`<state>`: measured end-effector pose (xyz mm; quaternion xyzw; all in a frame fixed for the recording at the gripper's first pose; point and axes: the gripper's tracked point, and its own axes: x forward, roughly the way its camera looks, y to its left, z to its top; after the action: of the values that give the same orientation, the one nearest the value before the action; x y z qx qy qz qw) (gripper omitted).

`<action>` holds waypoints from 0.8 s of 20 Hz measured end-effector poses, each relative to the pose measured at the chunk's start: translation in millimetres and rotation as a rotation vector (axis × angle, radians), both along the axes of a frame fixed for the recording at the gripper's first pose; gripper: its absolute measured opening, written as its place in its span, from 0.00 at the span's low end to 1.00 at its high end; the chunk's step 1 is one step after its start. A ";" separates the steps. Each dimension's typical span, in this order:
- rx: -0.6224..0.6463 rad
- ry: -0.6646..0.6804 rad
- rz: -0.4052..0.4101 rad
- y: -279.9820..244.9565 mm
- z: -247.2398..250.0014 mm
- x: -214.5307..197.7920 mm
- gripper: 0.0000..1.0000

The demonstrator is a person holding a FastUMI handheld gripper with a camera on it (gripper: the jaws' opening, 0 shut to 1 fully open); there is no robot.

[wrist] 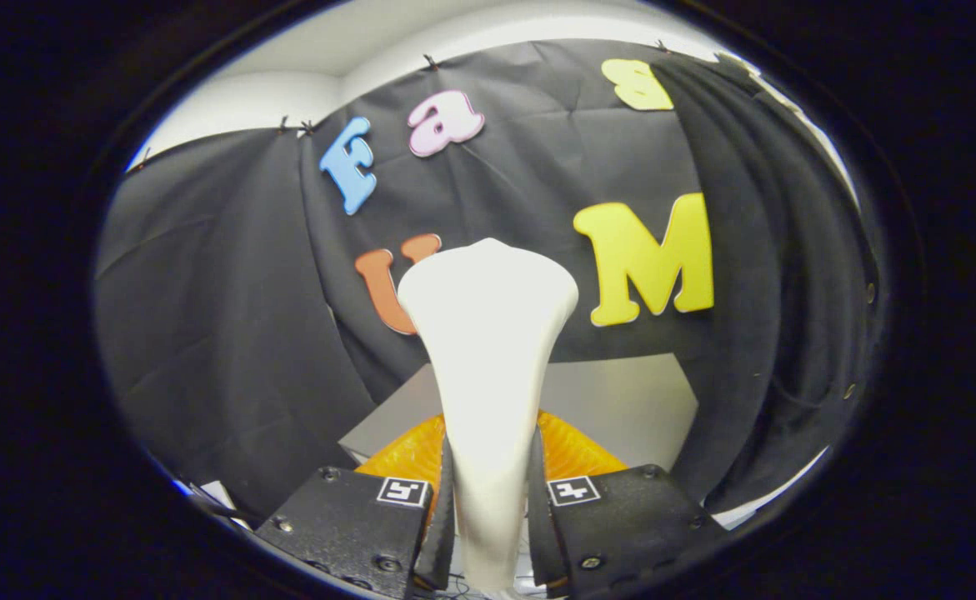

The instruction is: Iron the clothes twice with a garment steamer, once on the left side and once on the right side.

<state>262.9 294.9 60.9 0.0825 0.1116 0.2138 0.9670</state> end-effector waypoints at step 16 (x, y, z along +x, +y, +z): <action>-0.032 -0.310 -0.361 -229.3 154.6 -74.4 0.39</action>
<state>188.5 65.6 215.5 0.0519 -0.0516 0.0458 0.9963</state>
